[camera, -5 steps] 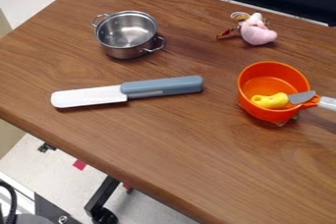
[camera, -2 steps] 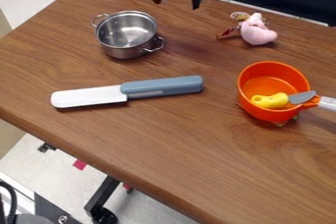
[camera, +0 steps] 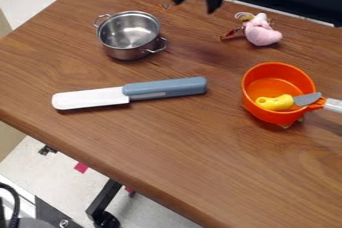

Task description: Put the red pot to the top of the silver pot

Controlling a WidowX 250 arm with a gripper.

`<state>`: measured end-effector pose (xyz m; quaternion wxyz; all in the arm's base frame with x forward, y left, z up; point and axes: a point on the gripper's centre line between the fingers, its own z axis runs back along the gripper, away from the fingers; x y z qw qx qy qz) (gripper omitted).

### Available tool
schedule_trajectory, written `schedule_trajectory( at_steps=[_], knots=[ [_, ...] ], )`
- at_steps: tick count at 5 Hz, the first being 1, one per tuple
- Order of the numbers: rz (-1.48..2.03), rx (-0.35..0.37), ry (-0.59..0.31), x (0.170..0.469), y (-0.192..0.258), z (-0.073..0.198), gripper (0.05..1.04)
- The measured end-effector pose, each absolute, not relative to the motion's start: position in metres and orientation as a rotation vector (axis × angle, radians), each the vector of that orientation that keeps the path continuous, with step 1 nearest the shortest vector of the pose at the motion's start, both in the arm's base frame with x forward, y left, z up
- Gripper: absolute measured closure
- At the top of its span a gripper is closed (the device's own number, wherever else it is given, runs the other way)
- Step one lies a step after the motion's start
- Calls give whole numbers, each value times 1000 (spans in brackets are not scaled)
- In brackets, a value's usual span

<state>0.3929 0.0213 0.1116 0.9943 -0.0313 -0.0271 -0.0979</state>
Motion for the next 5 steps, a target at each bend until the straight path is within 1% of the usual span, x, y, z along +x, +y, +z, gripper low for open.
schedule_trajectory(
  at_steps=[1,2,3,5],
  knots=[
    [-374,-43,-50,392,-8,106,84],
    [-528,-44,-44,388,-35,99,84],
    [-588,-37,-49,382,-55,83,84],
    [-626,1,-56,378,-76,77,84]
  ],
)
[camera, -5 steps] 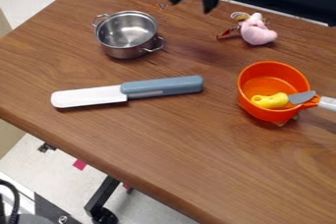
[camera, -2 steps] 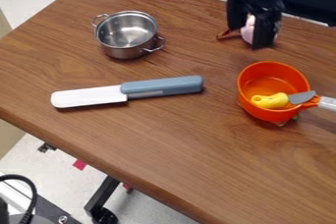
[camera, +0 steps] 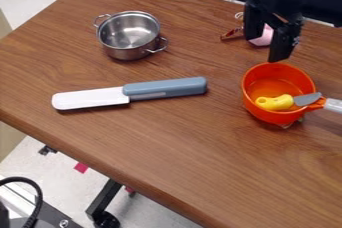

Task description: Put the red pot to the top of the silver pot

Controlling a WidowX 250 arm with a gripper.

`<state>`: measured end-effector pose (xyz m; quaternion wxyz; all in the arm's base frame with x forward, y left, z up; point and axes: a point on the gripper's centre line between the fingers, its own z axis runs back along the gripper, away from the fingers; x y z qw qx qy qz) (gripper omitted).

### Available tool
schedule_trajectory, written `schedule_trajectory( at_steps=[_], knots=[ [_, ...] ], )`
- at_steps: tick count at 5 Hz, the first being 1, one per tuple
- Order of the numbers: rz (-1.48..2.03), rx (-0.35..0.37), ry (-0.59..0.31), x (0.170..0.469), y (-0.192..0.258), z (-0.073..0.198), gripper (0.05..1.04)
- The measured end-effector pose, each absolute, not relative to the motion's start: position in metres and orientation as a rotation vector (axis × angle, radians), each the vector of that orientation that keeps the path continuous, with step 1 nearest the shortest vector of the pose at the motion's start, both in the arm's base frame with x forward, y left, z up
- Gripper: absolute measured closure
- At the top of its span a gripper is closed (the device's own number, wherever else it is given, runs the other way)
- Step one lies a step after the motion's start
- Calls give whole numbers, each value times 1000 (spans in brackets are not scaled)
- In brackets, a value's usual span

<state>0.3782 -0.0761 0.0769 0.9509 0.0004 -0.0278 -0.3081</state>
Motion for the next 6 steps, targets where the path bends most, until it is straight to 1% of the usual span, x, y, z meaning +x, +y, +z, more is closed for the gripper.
schedule_trajectory(
  at_steps=[2,3,4,5,6],
  knots=[
    [-651,25,-48,372,-86,56,84],
    [-647,45,-36,371,-83,40,136],
    [-658,58,-40,368,-81,32,409],
    [-689,52,-64,365,-81,28,692],
    [-712,4,-68,363,-76,28,901]
  ],
)
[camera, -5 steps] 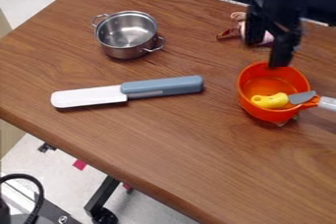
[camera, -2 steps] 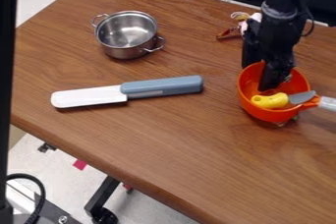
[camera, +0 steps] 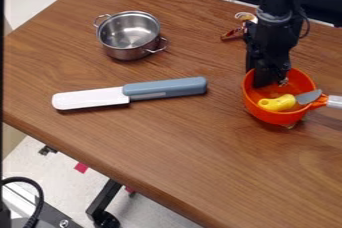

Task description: Put the red pot to the top of the silver pot

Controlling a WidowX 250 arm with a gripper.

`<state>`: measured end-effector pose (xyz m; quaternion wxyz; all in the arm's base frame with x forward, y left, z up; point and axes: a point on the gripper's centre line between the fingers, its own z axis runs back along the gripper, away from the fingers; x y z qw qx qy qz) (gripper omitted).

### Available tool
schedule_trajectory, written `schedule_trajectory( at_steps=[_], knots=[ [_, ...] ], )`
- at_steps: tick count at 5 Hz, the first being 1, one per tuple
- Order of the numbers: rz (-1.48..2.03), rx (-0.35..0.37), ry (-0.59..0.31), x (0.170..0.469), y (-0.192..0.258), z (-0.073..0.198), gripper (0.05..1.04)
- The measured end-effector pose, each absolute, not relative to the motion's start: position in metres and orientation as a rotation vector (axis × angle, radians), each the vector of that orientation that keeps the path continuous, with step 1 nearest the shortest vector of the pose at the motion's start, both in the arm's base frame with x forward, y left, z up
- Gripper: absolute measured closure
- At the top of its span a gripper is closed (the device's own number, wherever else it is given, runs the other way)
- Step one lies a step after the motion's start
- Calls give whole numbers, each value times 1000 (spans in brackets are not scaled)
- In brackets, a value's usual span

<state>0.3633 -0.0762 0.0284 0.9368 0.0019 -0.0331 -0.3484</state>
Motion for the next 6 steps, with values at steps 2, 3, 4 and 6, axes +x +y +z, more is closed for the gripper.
schedule_trajectory(
  at_steps=[2,3,4,6],
  knots=[
    [-742,-66,-56,360,-65,30,1029],
    [-745,-88,-79,358,-56,50,1029],
    [-705,-108,-66,356,-36,61,1029],
    [-525,-11,-79,378,44,103,1029]
  ],
)
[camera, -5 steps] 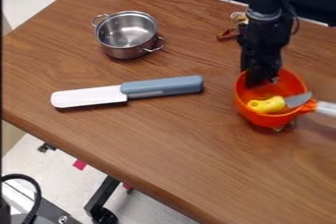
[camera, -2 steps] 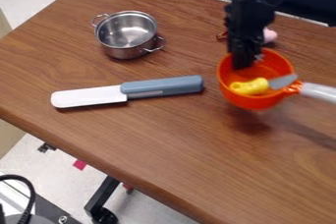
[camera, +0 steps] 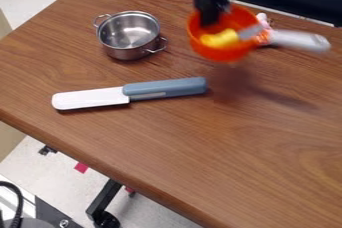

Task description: Put the red pot to the top of the silver pot

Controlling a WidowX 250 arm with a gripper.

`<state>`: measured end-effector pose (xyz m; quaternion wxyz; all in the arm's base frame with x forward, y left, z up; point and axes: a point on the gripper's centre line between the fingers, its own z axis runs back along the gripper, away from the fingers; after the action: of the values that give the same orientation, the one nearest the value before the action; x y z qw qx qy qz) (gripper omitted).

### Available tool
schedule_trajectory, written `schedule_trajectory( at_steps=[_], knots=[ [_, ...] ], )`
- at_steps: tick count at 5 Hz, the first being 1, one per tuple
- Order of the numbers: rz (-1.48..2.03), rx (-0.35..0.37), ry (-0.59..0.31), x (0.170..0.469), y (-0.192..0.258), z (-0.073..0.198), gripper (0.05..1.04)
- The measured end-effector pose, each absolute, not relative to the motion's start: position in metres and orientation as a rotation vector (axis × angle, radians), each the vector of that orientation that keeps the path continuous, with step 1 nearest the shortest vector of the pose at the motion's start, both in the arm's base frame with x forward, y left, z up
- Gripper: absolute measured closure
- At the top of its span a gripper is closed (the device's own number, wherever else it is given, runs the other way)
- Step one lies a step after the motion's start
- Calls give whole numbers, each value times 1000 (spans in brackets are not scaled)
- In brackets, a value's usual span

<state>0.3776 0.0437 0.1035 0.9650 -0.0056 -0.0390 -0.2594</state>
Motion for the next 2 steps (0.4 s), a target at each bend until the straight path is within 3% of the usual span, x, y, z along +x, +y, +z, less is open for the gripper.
schedule_trajectory(
  at_steps=[1,2],
  knots=[
    [-434,8,-104,379,96,123,1029],
    [-369,2,-101,376,141,122,1029]
  ],
)
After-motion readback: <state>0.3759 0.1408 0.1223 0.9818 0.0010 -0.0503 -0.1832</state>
